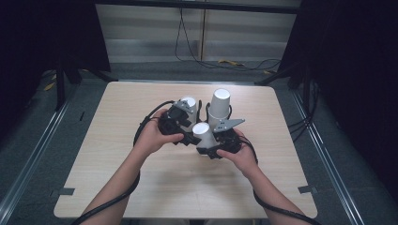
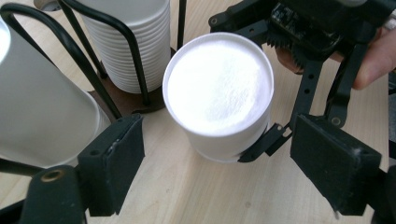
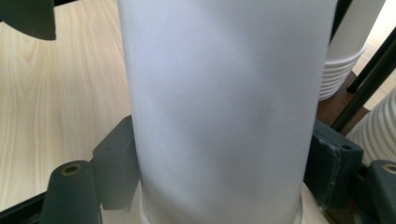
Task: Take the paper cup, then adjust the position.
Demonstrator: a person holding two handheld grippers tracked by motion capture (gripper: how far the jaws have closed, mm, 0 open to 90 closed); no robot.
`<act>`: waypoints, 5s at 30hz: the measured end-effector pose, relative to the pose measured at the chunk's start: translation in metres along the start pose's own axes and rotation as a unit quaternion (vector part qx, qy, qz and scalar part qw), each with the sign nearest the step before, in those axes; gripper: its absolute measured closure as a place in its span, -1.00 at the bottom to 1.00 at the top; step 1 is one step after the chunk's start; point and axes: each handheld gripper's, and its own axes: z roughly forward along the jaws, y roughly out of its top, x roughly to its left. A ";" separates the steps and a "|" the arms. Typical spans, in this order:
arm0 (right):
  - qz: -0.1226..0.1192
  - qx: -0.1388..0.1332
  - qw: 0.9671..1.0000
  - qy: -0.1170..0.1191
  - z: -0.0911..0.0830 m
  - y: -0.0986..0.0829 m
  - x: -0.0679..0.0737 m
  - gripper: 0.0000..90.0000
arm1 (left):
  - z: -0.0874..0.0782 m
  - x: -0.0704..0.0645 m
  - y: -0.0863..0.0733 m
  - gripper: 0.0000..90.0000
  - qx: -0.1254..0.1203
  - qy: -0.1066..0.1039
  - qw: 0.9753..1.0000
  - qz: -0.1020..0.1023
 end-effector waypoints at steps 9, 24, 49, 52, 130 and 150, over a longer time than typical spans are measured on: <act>-0.008 0.011 1.000 0.003 -0.002 0.000 0.000 -0.48 | 0.004 0.002 -0.016 -0.61 -0.007 0.000 1.000 -0.012; -0.015 0.024 1.000 0.008 -0.004 -0.002 0.000 -0.48 | 0.005 0.004 -0.038 -0.61 0.008 0.014 1.000 -0.021; -0.046 0.070 0.996 0.019 -0.008 -0.001 0.004 -0.47 | 0.016 -0.004 -0.073 -0.61 -0.004 0.014 0.999 -0.044; -0.060 0.086 0.994 0.026 -0.005 0.000 0.007 -0.47 | 0.018 -0.005 -0.077 -0.61 -0.015 0.013 0.999 -0.046; -0.179 0.247 0.950 0.060 -0.009 0.040 0.022 -0.46 | 0.004 -0.010 -0.080 -0.61 -0.042 0.007 0.998 -0.035; -0.219 0.295 0.928 0.061 -0.007 0.049 0.026 -0.45 | 0.005 -0.013 -0.079 -0.61 -0.057 -0.005 0.998 -0.030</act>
